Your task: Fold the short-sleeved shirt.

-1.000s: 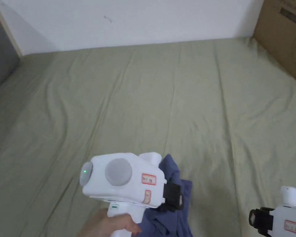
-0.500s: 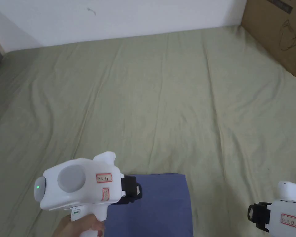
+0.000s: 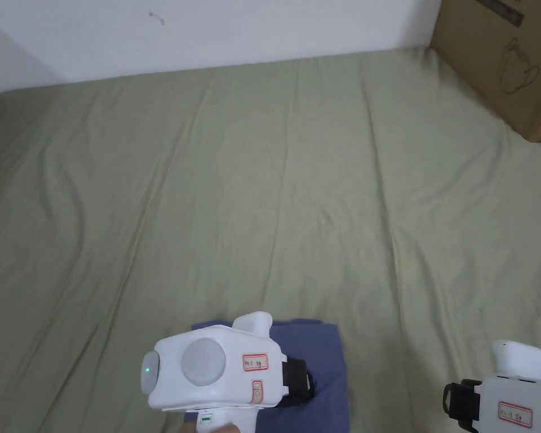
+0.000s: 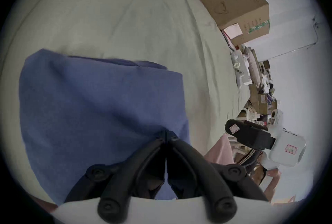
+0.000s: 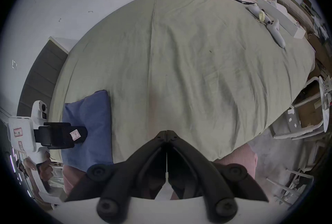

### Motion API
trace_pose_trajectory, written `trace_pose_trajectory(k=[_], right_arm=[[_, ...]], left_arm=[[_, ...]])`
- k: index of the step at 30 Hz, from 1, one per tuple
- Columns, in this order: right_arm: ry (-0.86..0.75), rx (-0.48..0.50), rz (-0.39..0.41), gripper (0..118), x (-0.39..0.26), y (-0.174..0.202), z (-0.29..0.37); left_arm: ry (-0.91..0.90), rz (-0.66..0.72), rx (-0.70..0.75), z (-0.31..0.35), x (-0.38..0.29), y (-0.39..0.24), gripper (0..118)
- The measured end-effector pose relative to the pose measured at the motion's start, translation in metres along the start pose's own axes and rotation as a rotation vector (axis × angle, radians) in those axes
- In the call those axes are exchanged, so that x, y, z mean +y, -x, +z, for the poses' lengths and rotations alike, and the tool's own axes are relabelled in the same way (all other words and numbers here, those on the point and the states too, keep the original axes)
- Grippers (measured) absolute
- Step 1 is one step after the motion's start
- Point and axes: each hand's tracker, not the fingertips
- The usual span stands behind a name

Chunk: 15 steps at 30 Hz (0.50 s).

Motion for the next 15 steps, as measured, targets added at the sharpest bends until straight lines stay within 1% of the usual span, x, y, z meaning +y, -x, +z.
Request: trace_pose_trajectory(k=[2, 5, 8, 12, 13, 15], right_arm=[[0.001, 0.003, -0.005, 0, 0.000, 0.000, 0.000], [0.006, -0.005, 0.003, 0, 0.000, 0.002, -0.001], [0.008, -0.001, 0.008, 0, -0.001, 0.007, 0.000], [0.010, -0.004, 0.035, 0, 0.001, 0.016, 0.003], [0.008, -0.003, 0.042, 0, 0.001, 0.018, 0.005], [-0.005, 0.006, 0.051, 0, 0.002, 0.025, 0.009]], left_arm=[[-0.005, -0.036, -0.005, 0.001, -0.004, -0.006, 1], [0.028, -0.044, -0.020, -0.015, -0.007, -0.013, 1], [0.052, -0.051, -0.005, -0.028, -0.010, -0.019, 1], [0.064, -0.060, -0.043, -0.021, -0.009, -0.023, 1], [0.068, -0.089, -0.080, -0.015, -0.009, -0.022, 1], [0.027, -0.084, -0.110, 0.000, -0.008, -0.013, 1]])
